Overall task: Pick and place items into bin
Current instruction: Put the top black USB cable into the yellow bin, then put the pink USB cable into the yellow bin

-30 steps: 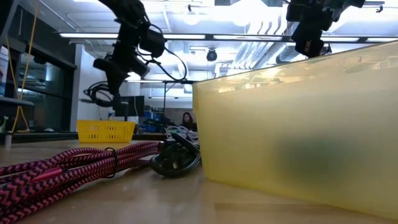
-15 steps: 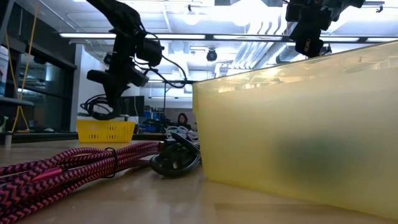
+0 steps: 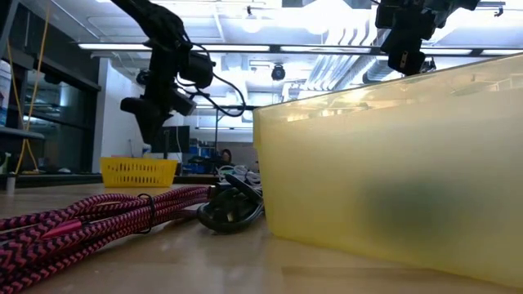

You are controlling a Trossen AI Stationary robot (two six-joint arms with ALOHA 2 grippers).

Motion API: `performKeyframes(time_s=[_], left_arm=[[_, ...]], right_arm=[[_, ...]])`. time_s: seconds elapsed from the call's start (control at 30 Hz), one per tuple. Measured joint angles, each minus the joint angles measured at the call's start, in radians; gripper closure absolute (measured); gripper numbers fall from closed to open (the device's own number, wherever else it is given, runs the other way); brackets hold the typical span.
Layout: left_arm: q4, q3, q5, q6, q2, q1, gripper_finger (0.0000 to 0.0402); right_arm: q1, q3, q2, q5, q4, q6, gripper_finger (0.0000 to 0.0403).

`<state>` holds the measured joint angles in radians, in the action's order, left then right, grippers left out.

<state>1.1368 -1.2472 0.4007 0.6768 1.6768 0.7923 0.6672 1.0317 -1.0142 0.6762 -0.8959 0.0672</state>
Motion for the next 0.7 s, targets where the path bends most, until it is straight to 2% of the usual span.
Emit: performKeyframes(time_s=[0.13,0.2,0.27,0.33,0.37,0.43,0.57,0.63,0.7], left_arm=[[0.001,0.000,0.029,-0.020,0.000,0.000,0.0262],[0.003,-0.002,0.080,-0.049,0.000,-0.002,0.0252],[0.023,-0.020,0.136,-0.119,0.000,-0.003,0.0247],[0.061,-0.056,0.151,-0.220,0.000,-0.003,0.0248],[0.099,-0.082,0.129,-0.285,0.000,-0.002,0.0250],[0.169,-0.143,0.025,-0.443,-0.001,-0.002,0.0257],[0.248,-0.234,-0.297,-0.941,-0.004,-0.040,0.0281],[0.238,-0.240,-0.416,-1.088,-0.025,-0.109,0.0297],[0.185,-0.240,-0.438,-1.179,-0.042,-0.223,0.0315]], right_arm=[[0.000,0.000,0.000,0.000,0.000,0.001,0.0403],[0.000,0.000,0.000,0.000,0.000,0.001,0.0403],[0.000,0.000,0.000,0.000,0.000,0.001,0.0403],[0.000,0.000,0.000,0.000,-0.001,0.000,0.0403],[0.000,0.000,0.000,0.000,0.000,0.001,0.0403],[0.000,0.000,0.000,-0.001,-0.001,0.001,0.0403],[0.000,0.000,0.000,-0.026,-0.002,0.003,0.0403],[0.000,0.000,0.000,-0.031,-0.003,0.004,0.0403],[0.000,0.000,0.000,-0.031,-0.003,0.003,0.0403]])
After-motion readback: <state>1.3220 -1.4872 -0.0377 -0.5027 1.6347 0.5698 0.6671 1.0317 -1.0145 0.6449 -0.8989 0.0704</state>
